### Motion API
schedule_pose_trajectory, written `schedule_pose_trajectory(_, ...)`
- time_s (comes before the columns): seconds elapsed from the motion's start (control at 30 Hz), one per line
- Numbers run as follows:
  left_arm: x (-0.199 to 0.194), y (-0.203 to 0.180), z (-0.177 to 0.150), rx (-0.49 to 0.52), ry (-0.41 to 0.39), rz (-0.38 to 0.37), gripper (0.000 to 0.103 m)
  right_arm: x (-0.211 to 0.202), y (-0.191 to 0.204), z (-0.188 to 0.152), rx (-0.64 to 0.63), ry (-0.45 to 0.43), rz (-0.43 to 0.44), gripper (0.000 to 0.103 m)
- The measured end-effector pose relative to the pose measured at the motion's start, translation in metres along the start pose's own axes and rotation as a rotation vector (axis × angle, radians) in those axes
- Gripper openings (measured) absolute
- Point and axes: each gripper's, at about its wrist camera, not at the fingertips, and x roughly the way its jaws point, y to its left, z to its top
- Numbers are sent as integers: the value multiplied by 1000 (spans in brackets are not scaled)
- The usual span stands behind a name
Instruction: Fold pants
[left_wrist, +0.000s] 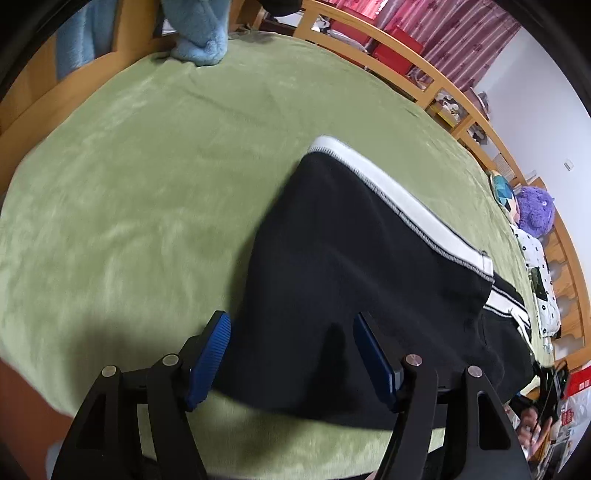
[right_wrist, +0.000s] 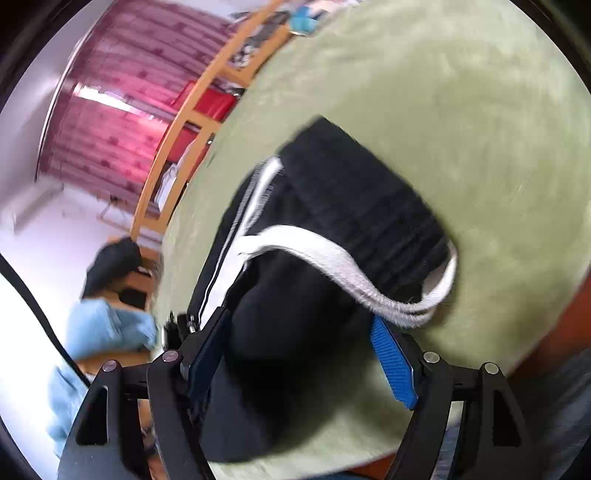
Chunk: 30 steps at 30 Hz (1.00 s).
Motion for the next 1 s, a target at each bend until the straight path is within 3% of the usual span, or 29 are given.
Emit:
schedule_pose_trajectory(0.03, -4, 2, -8, -3, -9, 16, 68, 7, -5, 3, 40, -2, 17, 76)
schedule_pose_trajectory(0.07, -5, 7, -12, -6, -12, 20, 69, 11, -10, 7, 80, -18, 42, 64)
schedule_pose_trajectory(0.1, -7, 9, -17, -15, -13, 17, 69, 16, -6, 10, 90, -24, 53, 45)
schedule_pose_trajectory(0.13, -8, 12, -19, -25, -15, 10, 69, 17, -2, 15, 78, -39, 40, 40)
schedule_pose_trajectory(0.2, -11, 16, -24, -41, -24, 4, 69, 8, 18, 27, -55, -119, 0, 26)
schedule_pose_trajectory(0.23, -12, 15, -27, -53, -22, 5, 69, 6, 30, 33, -131, -134, -16, 25)
schedule_pose_trajectory(0.33, -10, 22, -35, -90, -15, -37, 69, 9, 43, 47, -250, -124, -31, 25)
schedule_pose_trajectory(0.43, 0, 23, -40, -97, -2, -42, 69, 31, 36, 48, -322, -10, -184, 30)
schedule_pose_trajectory(0.53, 11, 23, -46, -89, 18, -38, 71, 29, 20, 36, -324, 47, -223, 37)
schedule_pose_trajectory(0.6, 18, 22, -47, -65, 33, -26, 72, 11, 22, 23, -353, 10, -302, 51)
schedule_pose_trajectory(0.73, 19, 18, -44, -19, 43, -33, 77, -14, 67, -3, -550, -69, -469, 52)
schedule_pose_trajectory(0.83, 16, 18, -41, -18, 39, -64, 77, -12, 129, -28, -702, -93, -417, 58)
schedule_pose_trajectory(0.87, 16, 20, -41, -24, 38, -78, 77, -2, 150, -37, -743, -63, -367, 64)
schedule_pose_trajectory(1.0, 12, 28, -41, -52, 39, -123, 77, 51, 202, -81, -841, 92, -198, 63)
